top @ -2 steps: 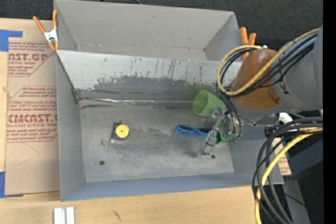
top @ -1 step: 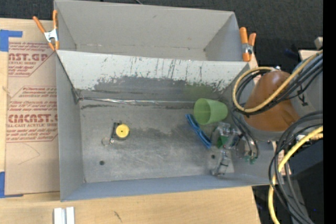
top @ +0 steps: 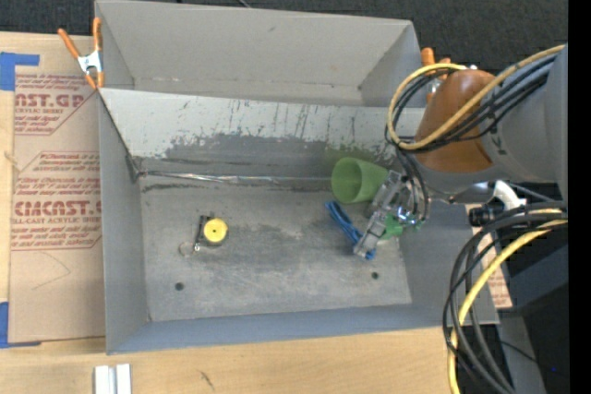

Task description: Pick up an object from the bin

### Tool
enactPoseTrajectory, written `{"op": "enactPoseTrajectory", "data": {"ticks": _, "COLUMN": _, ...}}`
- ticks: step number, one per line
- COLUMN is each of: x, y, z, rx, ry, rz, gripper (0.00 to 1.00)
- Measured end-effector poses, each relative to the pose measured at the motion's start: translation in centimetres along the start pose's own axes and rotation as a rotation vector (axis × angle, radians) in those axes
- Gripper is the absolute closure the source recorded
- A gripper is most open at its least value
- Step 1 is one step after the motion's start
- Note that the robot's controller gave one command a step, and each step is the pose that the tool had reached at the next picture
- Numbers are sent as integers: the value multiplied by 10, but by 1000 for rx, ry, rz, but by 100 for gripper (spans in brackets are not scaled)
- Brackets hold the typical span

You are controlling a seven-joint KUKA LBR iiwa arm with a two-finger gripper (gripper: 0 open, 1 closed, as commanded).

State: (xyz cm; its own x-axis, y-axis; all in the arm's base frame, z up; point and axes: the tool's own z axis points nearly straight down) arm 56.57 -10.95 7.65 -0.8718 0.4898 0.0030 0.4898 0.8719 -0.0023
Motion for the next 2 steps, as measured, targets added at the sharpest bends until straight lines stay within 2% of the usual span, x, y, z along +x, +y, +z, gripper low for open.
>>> {"op": "enactPoseTrajectory", "data": {"ticks": 1, "x": 0, "y": -1, "z": 0, "rx": 1, "ry": -3, "rz": 0, "gripper": 100}}
{"op": "enactPoseTrajectory", "data": {"ticks": 2, "x": 4, "y": -6, "z": -135, "rx": -6, "ry": -12, "rz": -22, "gripper": 100}}
